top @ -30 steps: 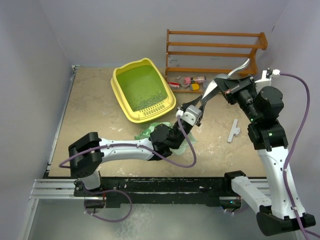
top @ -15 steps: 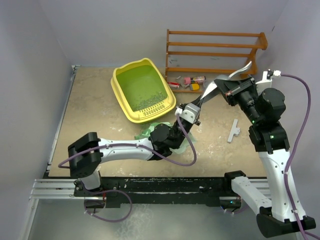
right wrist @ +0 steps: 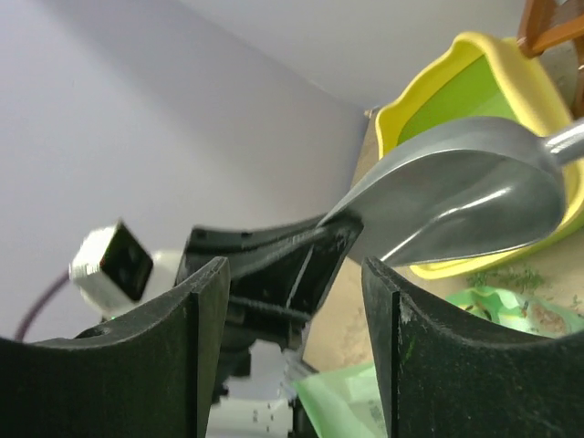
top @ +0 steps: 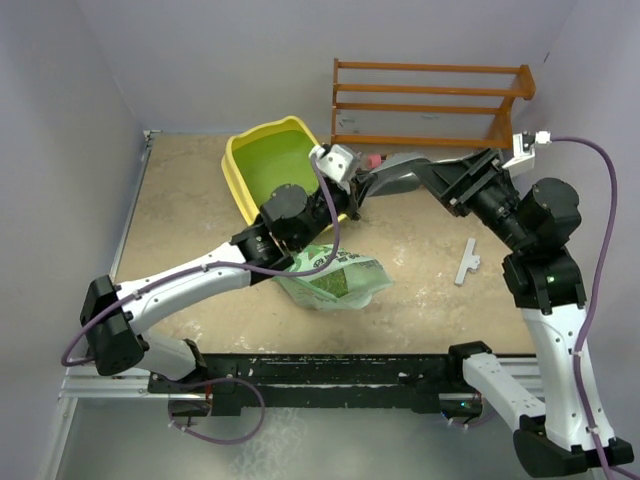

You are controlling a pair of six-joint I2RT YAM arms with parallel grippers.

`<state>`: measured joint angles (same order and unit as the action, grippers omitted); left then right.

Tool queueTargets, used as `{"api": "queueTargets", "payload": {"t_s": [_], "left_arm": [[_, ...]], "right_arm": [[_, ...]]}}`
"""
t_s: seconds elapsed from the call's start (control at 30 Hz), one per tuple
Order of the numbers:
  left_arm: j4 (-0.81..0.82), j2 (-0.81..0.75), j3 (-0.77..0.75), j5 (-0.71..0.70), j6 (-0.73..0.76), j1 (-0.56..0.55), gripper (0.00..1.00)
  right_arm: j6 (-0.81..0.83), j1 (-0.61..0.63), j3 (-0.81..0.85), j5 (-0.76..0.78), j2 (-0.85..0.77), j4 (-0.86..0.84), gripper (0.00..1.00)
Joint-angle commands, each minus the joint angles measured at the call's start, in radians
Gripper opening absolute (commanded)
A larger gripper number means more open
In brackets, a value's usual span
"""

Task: Fill the litter box with clean litter

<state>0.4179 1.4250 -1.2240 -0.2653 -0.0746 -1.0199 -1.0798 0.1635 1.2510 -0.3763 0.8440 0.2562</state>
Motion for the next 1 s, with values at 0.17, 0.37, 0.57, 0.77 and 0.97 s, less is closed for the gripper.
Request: {"api": "queueTargets", "payload": {"t_s": [0.17,0.37,0.57,0.77,0.97], "left_arm": [[-0.448,-0.105,-0.200,0.489,-0.285,0.215,0.00],[-0.535,-0.167,-0.169,0.828,-0.445,0.472,0.00],[-0.211,-0.186,0.050,1.240,-0.802,0.620,0.00],[0.345,-0.220,0.290,1.323,-1.207,0.626,0.00],[0.404,-0.252,0.332,1.289,-1.263,0.622,0.00]], "right_arm": [[0.483,0.002,0.138,-0.075,-0.064,0.392,0.59],[0.595,0.002,0.087,-0.047,-0.206,0.458,0.60],[0.626,0.002,0.032,-0.068,-0.250,0.478,0.63],[0.520,0.002,-0.027,-0.158,-0.238,0.339,0.63],[0.499,0.002,-0.049,-0.170,-0.204,0.279,0.61]]}}
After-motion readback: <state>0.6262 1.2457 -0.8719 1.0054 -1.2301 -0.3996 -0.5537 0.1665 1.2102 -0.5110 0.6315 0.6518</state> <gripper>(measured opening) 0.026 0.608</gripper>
